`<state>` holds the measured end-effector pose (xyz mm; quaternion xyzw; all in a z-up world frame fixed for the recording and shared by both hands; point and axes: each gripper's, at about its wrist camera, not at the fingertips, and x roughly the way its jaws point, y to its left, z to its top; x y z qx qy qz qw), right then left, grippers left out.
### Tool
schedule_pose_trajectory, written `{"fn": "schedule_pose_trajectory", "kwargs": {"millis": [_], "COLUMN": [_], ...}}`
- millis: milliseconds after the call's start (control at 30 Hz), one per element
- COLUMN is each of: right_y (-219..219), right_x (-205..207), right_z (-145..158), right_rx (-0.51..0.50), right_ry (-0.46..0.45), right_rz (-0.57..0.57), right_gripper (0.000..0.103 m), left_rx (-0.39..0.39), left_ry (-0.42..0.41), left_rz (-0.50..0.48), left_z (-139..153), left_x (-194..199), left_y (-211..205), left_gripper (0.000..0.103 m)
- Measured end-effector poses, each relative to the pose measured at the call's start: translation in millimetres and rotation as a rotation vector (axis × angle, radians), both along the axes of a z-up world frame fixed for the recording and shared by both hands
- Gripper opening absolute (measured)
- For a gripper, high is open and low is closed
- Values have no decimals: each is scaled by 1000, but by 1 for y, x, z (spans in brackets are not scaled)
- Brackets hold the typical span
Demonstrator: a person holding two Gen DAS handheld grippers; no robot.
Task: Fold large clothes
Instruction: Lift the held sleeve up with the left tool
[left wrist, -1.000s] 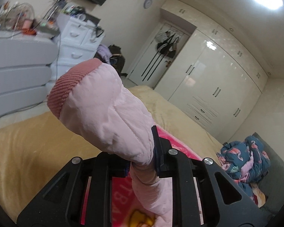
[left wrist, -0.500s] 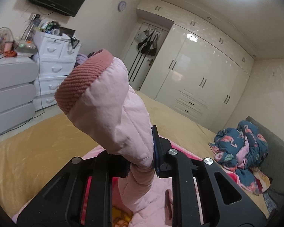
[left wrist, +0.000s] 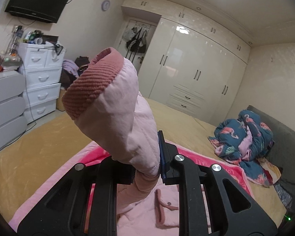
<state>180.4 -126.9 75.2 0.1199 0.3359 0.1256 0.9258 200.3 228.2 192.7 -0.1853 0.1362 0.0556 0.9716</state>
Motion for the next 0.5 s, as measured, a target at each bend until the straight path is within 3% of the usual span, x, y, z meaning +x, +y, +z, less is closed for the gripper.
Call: {"fn": "schedule_pose_trajectory", "kwargs": {"millis": [500], "right_y": [-42], "right_x": [-8], "right_z": [-7], "right_rx": [74], "right_ry": [7], "right_rz": [-63], "right_gripper": [99], "left_rx": [91], "left_ry": [22], "left_rz": [-140], "left_z": [2], "left_x": [24], "left_y": [-88], "left_gripper": [11]}}
